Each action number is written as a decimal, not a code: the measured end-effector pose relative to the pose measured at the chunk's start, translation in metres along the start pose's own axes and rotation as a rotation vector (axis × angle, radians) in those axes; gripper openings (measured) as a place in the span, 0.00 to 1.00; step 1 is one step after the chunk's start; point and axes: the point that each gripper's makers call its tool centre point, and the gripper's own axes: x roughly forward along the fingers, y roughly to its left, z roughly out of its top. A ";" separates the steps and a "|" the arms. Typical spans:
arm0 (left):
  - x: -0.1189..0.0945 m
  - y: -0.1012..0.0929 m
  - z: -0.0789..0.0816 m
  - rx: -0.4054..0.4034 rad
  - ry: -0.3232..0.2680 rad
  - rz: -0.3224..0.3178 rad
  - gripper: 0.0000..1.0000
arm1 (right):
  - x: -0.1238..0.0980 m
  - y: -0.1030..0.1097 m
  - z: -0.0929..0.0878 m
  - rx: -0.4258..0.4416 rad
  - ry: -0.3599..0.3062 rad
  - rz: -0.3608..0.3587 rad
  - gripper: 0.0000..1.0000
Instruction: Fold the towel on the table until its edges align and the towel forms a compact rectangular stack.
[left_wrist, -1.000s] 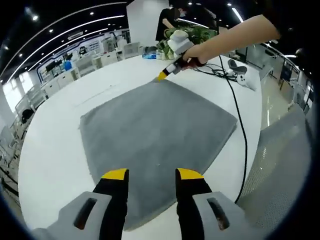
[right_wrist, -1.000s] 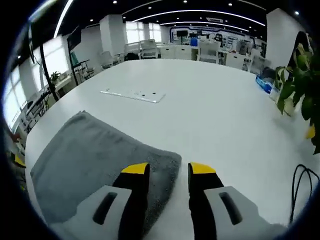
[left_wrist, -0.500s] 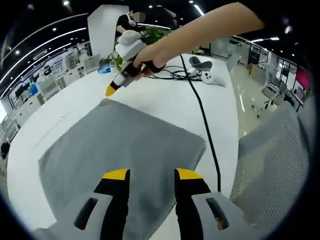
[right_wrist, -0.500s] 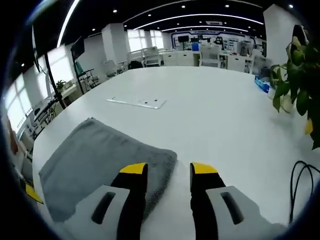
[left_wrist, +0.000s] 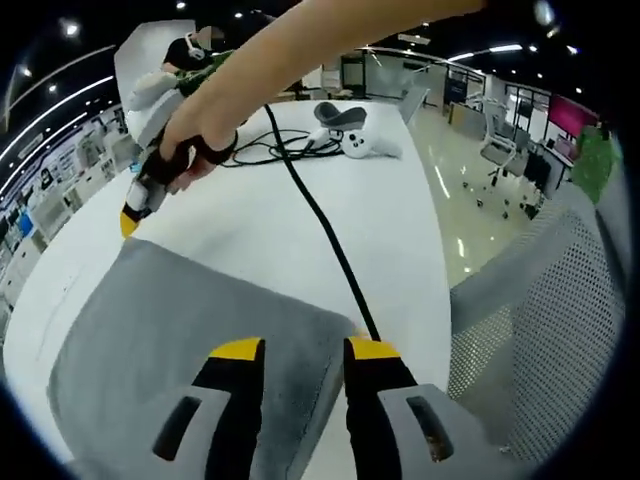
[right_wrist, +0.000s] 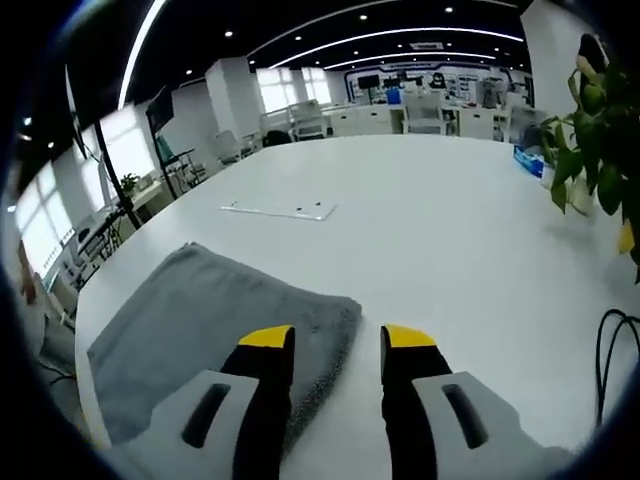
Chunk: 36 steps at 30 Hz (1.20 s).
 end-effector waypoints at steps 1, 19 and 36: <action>0.003 -0.002 0.002 -0.001 0.001 -0.007 0.30 | 0.000 0.000 -0.001 0.002 0.002 0.000 0.34; 0.029 -0.026 -0.003 -0.021 0.032 -0.089 0.18 | 0.013 -0.007 -0.022 0.012 0.034 0.011 0.31; 0.041 -0.027 -0.009 -0.028 0.039 -0.048 0.11 | 0.026 -0.018 -0.027 0.045 0.026 -0.001 0.25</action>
